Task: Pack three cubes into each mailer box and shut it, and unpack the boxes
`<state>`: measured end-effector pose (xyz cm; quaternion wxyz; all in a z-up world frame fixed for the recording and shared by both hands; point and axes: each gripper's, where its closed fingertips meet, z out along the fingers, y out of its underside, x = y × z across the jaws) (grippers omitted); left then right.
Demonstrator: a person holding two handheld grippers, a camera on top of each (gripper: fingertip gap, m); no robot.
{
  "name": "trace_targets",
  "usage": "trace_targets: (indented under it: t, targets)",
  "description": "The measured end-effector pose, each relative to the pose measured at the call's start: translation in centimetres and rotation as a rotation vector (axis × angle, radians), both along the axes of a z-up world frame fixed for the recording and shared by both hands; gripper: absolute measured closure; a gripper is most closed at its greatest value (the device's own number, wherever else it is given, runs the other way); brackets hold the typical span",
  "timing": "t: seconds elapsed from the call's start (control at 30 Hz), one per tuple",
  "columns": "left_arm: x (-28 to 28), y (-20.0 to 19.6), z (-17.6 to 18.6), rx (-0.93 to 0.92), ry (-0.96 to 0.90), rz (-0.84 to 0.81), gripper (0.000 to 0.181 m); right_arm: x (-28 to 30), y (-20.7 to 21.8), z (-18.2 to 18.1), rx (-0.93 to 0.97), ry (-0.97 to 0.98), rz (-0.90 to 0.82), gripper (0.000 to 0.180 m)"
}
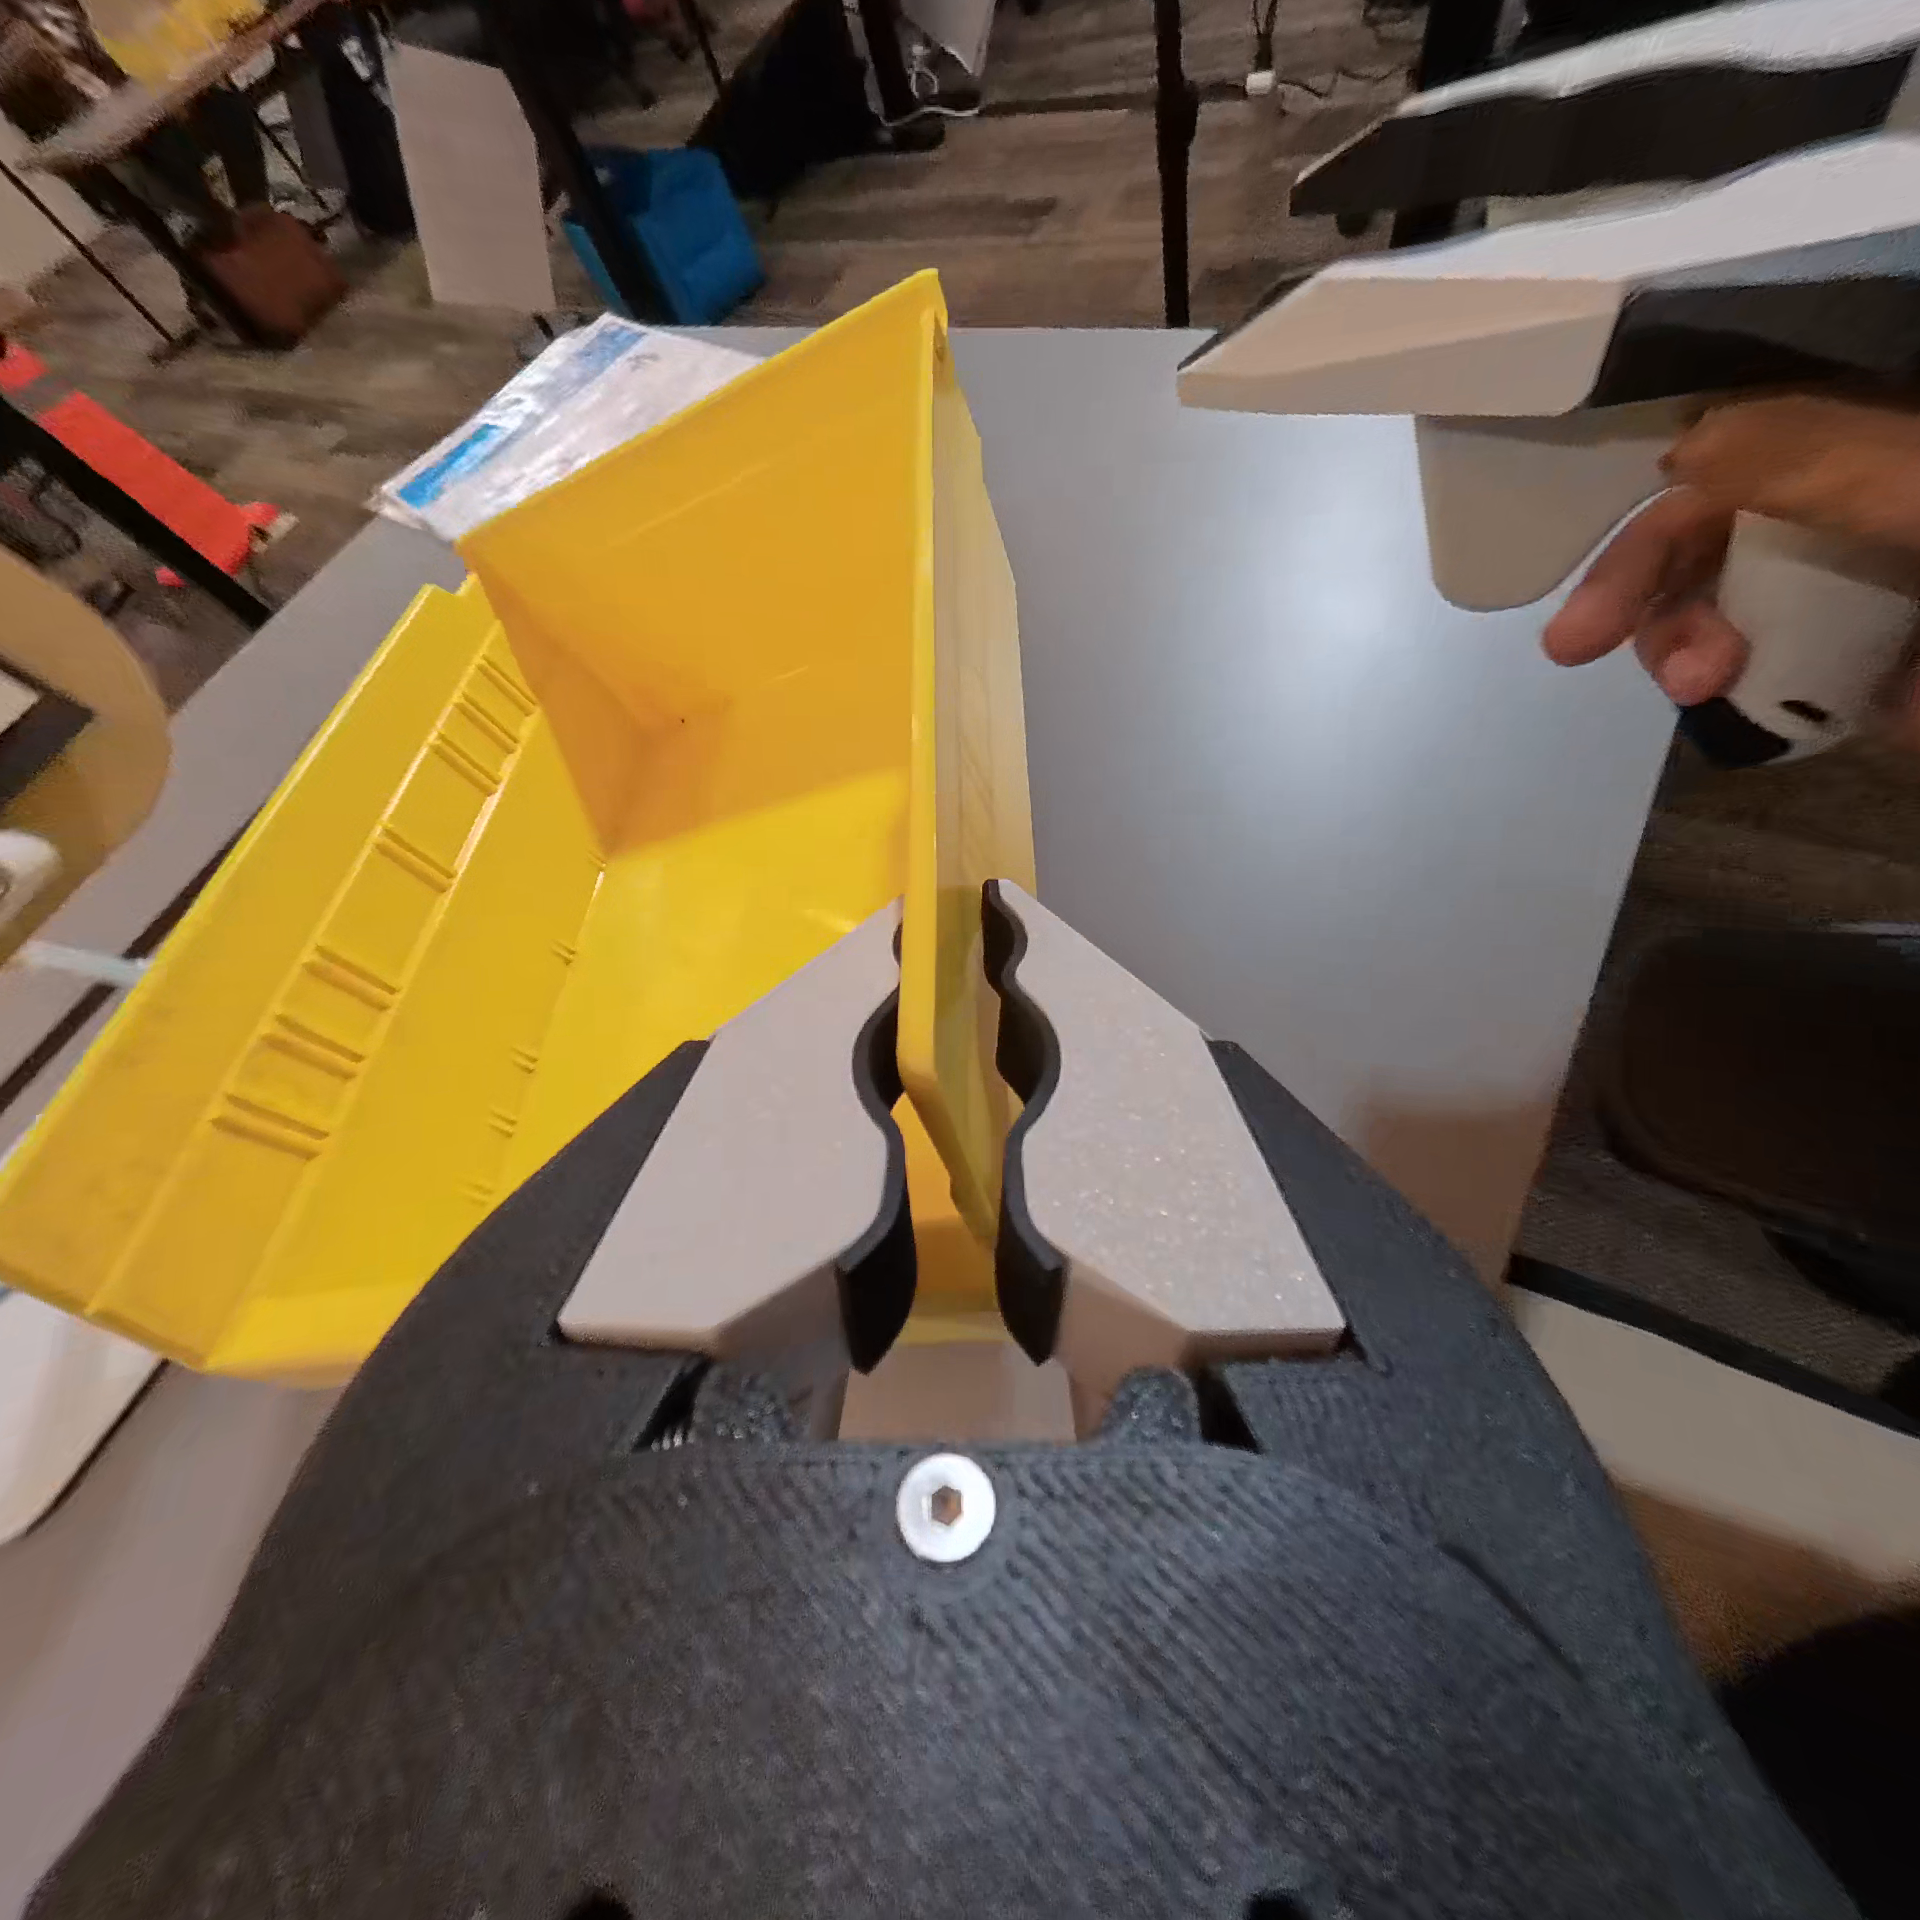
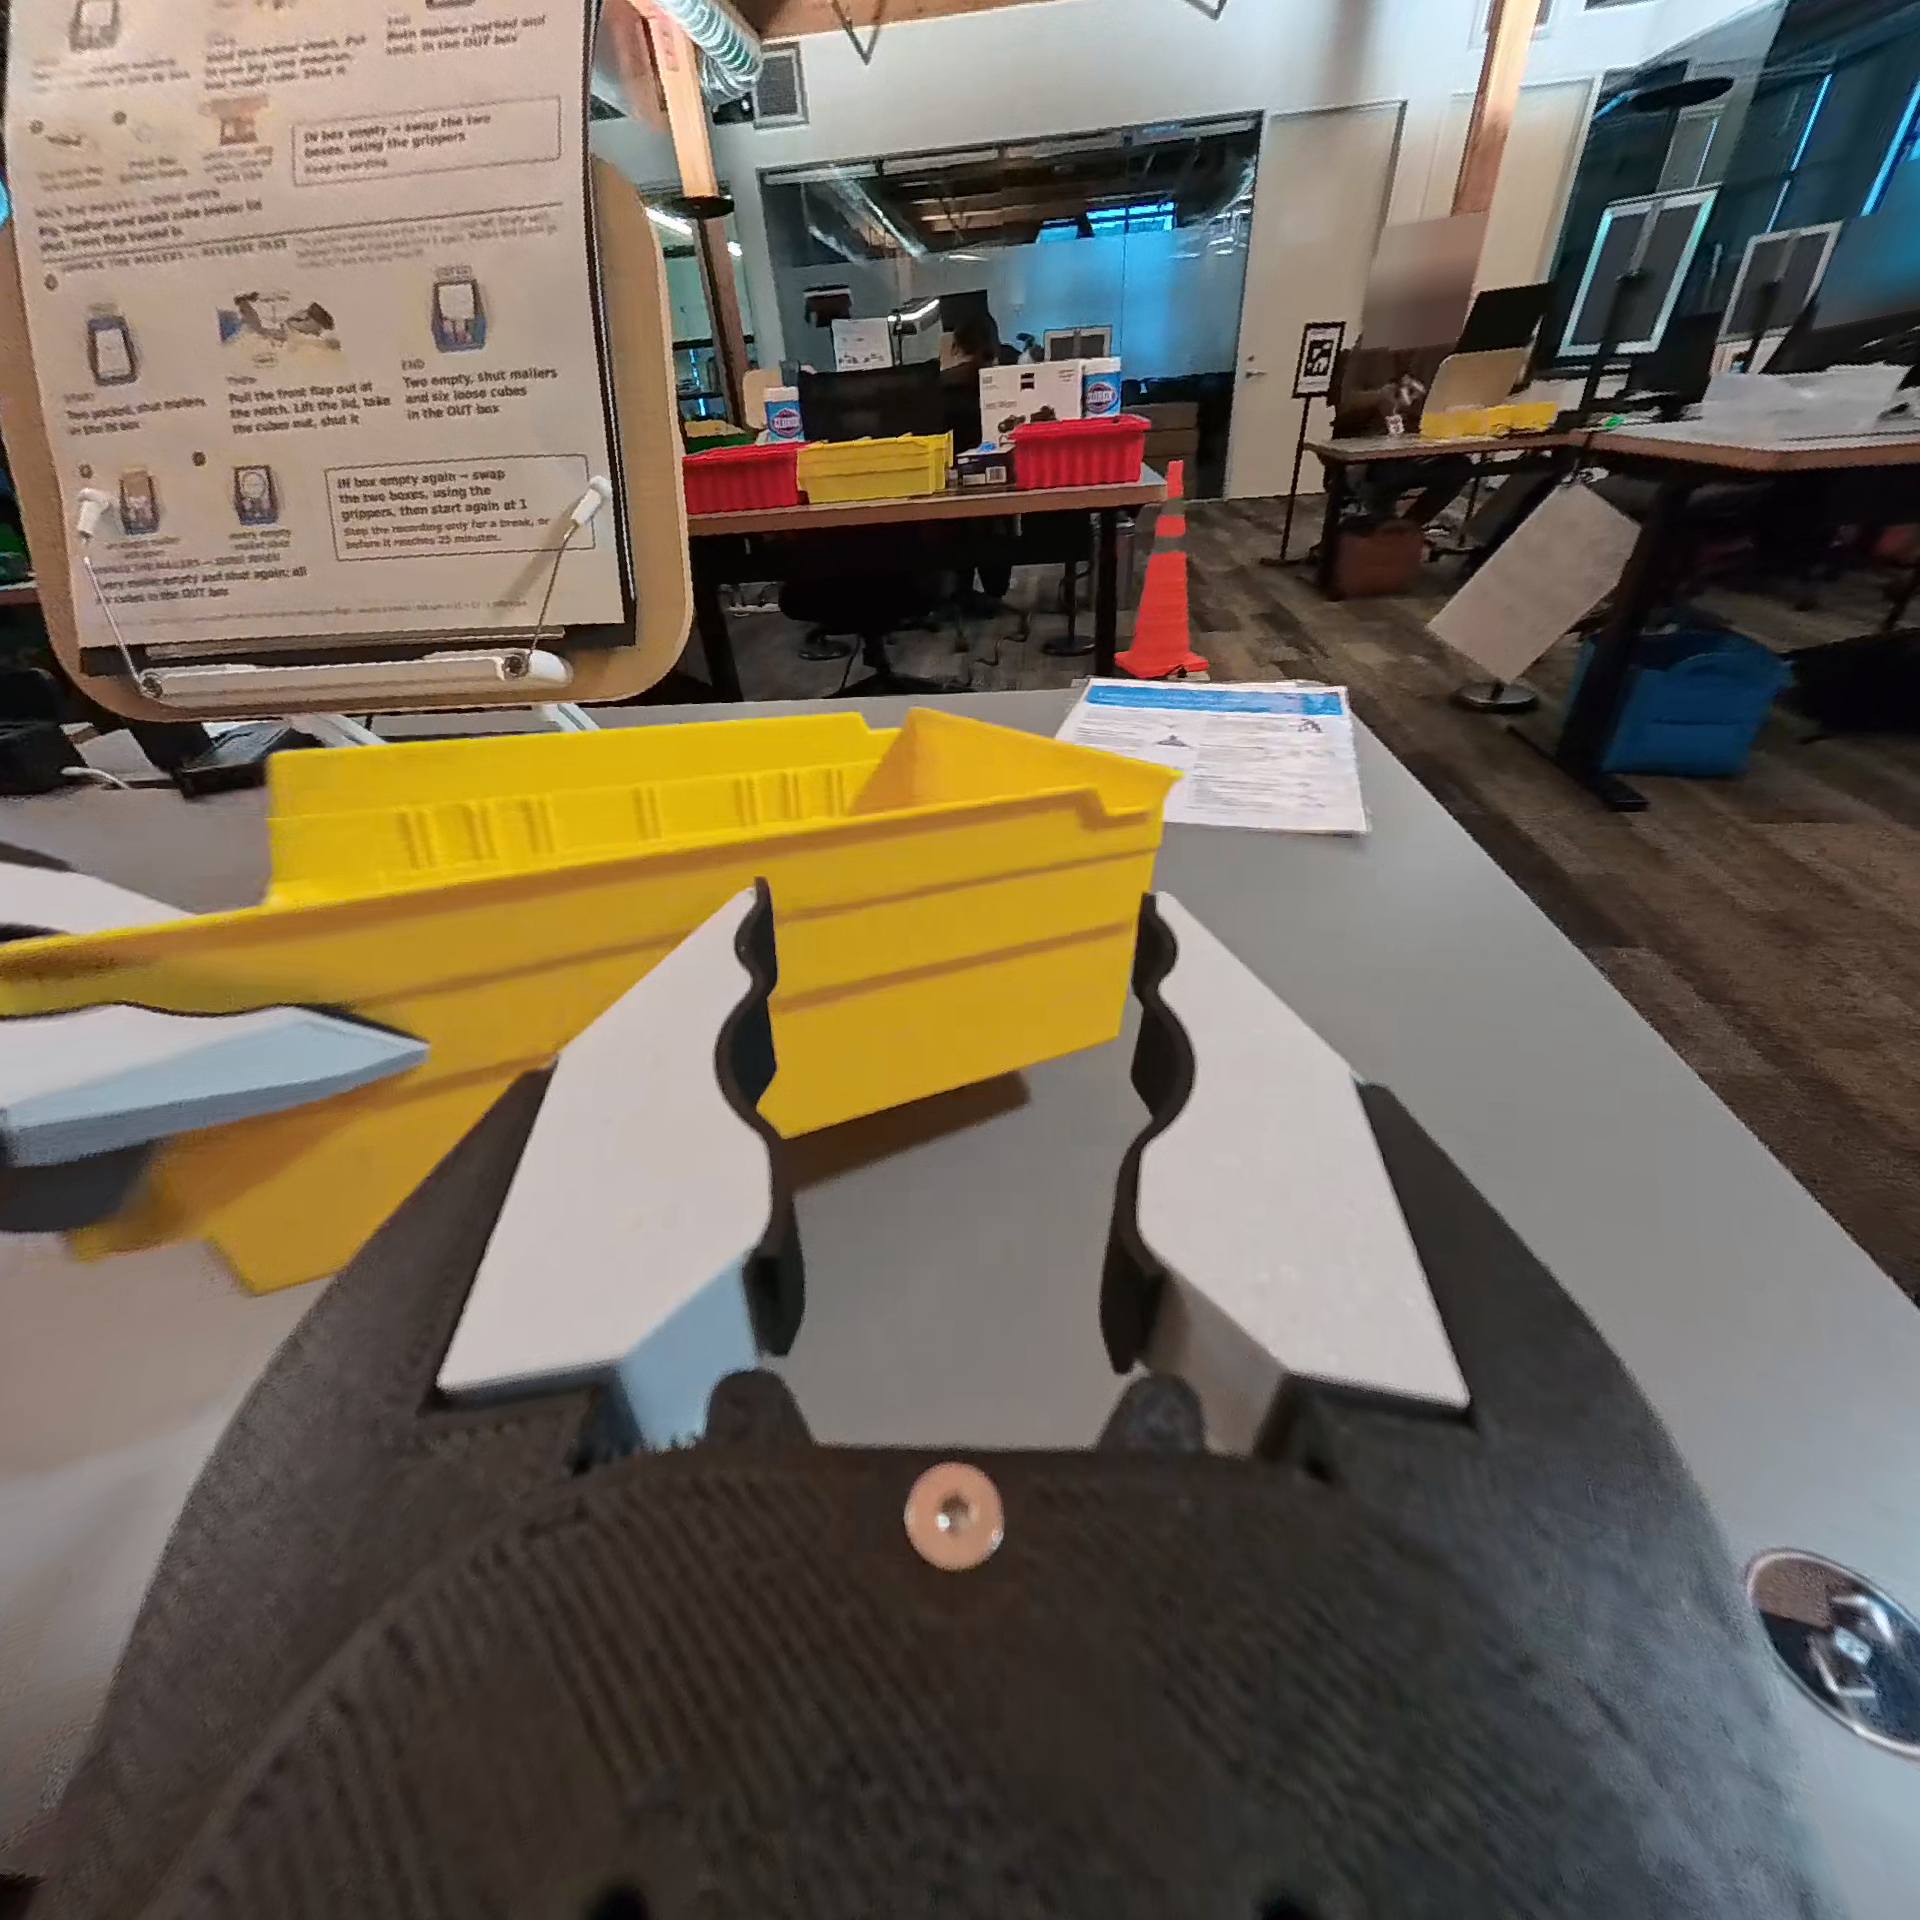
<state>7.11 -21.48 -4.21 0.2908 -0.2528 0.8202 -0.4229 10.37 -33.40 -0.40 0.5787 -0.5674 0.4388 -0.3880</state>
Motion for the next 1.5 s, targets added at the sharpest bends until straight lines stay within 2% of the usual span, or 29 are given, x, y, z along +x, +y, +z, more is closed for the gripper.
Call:
trace_targets:
  t: [0.27,0.4,0.5,0.6,0.67,0.73,0.77,0.83,0.93,0.97,1.03,1.1,1.2,1.27,1.3,1.43,1.5]
  targets:
    - [2.1,-4.1,-3.0,-0.053,-0.052,0.015,0.177,-1.1,-0.2,-1.3,-0.019,0.045,-0.002,0.106]
    - [2.3,-6.0,-2.5,-0.118,-0.055,-0.008,0.178,-1.0,-0.4,-1.9,-0.027,0.058,-0.012,0.105]
    - [1.6,-5.5,-0.6,-0.161,-0.081,-0.029,0.16,-1.0,-0.4,-1.5,0.013,0.04,0.002,0.105]
    - [0.3,-1.7,1.0,-0.209,-0.077,-0.014,0.147,-1.9,2.1,-1.7,0.101,0.039,0.074,0.103]
    - [-0.4,2.1,0.5,-0.21,-0.023,0.017,0.143,-2.6,5.6,-3.1,0.12,0.099,0.153,0.091]
    - [-0.7,6.8,-1.1,-0.193,0.044,0.095,0.141,-2.6,8.0,-4.5,0.048,0.15,0.152,0.08]
    - [-0.9,9.1,-2.0,-0.19,0.07,0.137,0.14,-2.3,8.4,-4.8,-0.003,0.152,0.12,0.079]
    - [-1.4,13.5,-3.6,-0.204,0.1,0.226,0.142,-1.5,8.0,-5.4,-0.077,0.16,0.034,0.09]
    - [-2.3,19.5,-3.3,-0.35,0.026,0.401,0.166,-0.8,8.4,-6.6,-0.103,0.202,0.057,0.079]
    - [-2.8,21.3,-2.8,-0.41,-0.018,0.447,0.168,-0.5,8.6,-7.1,-0.111,0.225,0.076,0.079]
    - [-4.0,24.4,-2.6,-0.491,-0.039,0.543,0.166,0.1,8.7,-7.9,-0.129,0.248,0.115,0.07]
    - [-4.9,25.8,-3.2,-0.517,0.018,0.567,0.159,0.6,8.3,-8.0,-0.136,0.249,0.16,0.069]
    - [-5.6,27.0,-3.5,-0.528,0.04,0.571,0.157,2.5,4.7,-7.9,-0.152,0.267,0.063,0.108]
    - [-6.0,27.2,-3.8,-0.527,0.049,0.568,0.158,3.6,1.7,-8.1,-0.21,0.277,0.005,0.157]
    - [-6.2,27.1,-4.0,-0.532,0.062,0.557,0.158,4.1,0.1,-8.3,-0.228,0.288,-0.026,0.167]
    - [-6.8,26.6,-4.1,-0.51,0.059,0.536,0.157,5.6,-4.3,-8.5,-0.196,0.317,-0.047,0.174]
    - [-6.9,27.2,-4.2,-0.473,0.034,0.571,0.147,6.1,-6.8,-8.4,-0.215,0.324,-0.085,0.178]
